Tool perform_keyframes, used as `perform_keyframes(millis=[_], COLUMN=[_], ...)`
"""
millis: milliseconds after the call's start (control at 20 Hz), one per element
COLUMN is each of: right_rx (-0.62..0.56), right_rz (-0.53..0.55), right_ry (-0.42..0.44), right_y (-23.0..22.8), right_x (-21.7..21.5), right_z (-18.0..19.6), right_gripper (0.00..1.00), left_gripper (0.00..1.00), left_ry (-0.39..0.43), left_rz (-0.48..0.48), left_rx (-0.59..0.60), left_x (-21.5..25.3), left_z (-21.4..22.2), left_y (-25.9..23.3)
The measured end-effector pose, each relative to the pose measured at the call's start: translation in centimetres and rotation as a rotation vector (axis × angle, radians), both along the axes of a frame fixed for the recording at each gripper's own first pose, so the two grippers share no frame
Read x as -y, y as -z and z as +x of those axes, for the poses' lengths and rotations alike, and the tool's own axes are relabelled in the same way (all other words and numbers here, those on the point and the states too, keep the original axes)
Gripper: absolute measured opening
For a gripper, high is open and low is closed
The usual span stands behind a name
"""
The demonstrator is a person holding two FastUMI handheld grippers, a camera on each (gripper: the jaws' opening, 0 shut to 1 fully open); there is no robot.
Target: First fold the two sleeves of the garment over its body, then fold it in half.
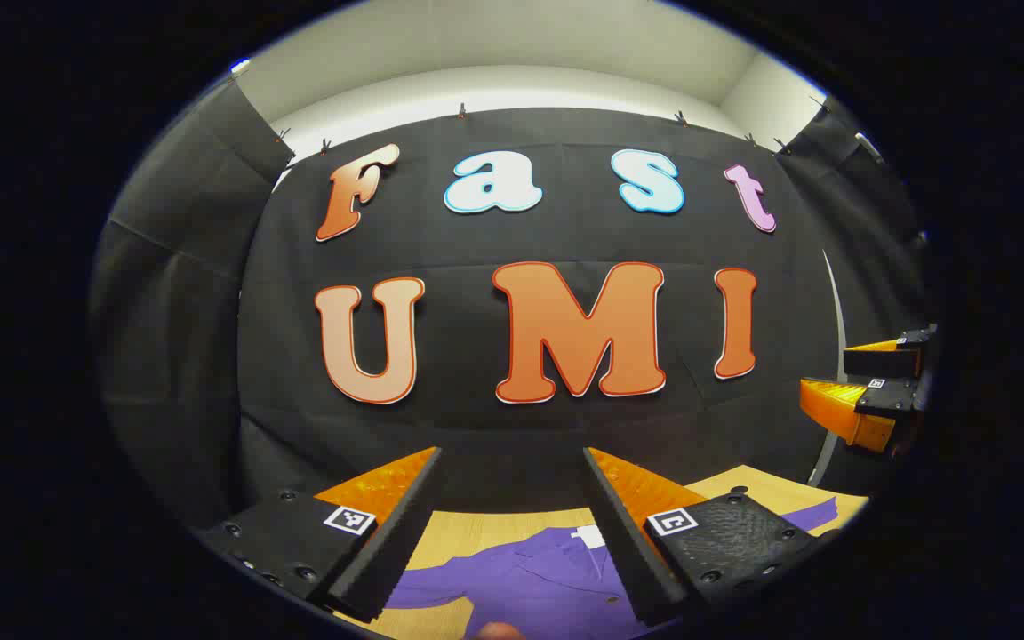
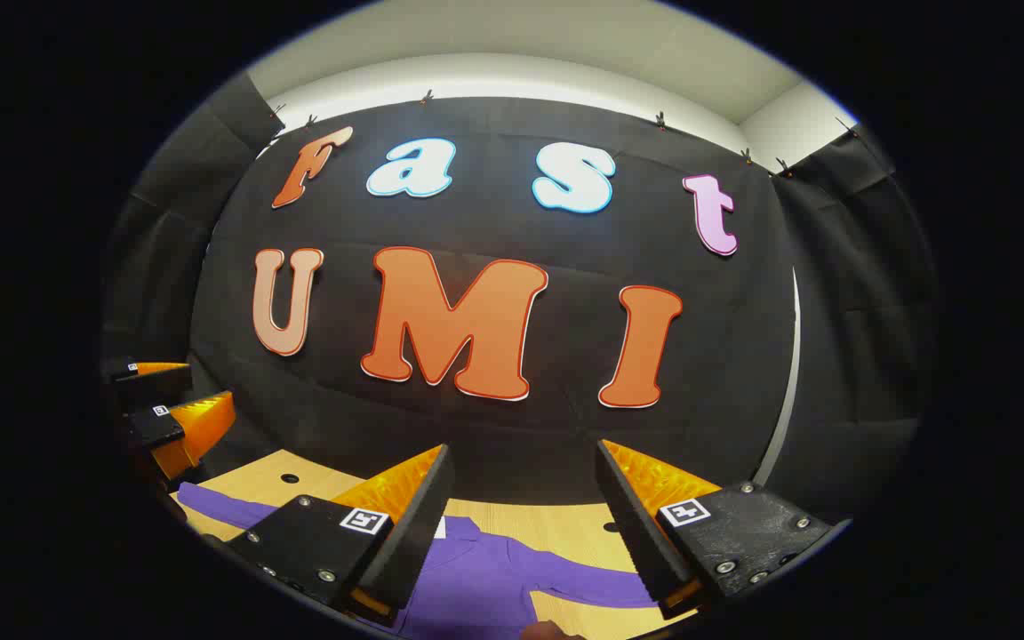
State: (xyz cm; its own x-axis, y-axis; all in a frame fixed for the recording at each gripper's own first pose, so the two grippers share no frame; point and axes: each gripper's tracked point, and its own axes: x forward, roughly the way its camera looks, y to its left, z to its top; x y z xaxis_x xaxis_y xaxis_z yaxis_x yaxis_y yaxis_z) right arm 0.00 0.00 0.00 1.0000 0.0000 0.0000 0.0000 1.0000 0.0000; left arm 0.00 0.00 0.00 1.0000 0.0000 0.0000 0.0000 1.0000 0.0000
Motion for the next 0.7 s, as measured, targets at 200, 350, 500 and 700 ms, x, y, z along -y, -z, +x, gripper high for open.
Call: perform_keyframes(millis=[200, 350, 500, 700], right_rx=[-0.011, -0.020, -0.024, -0.025], right_rz=[0.000, 0.014, 0.017, 0.004], right_ry=[-0.002, 0.003, 0.018, 0.035], right_y=[0.42, 0.63, 0.73, 0.54], right_x=[-0.04, -0.07, 0.39, 0.61], right_z=[-0.20, -0.18, -0.14, -0.05], right_gripper=[0.95, 0.95, 0.95, 0.95], left_gripper=[0.95, 0.95, 0.95, 0.94], left_ry=[0.013, -0.001, 0.008, 0.015], left_rz=[0.010, 0.021, 0.031, -0.004], left_rx=[-0.003, 0.009, 0.016, 0.021], left_x=[0.41, 0.10, 0.28, -0.19], left_z=[-0.28, -0.34, -0.44, -0.66], left_y=[0.15, -0.20, -0.43, -0.74])
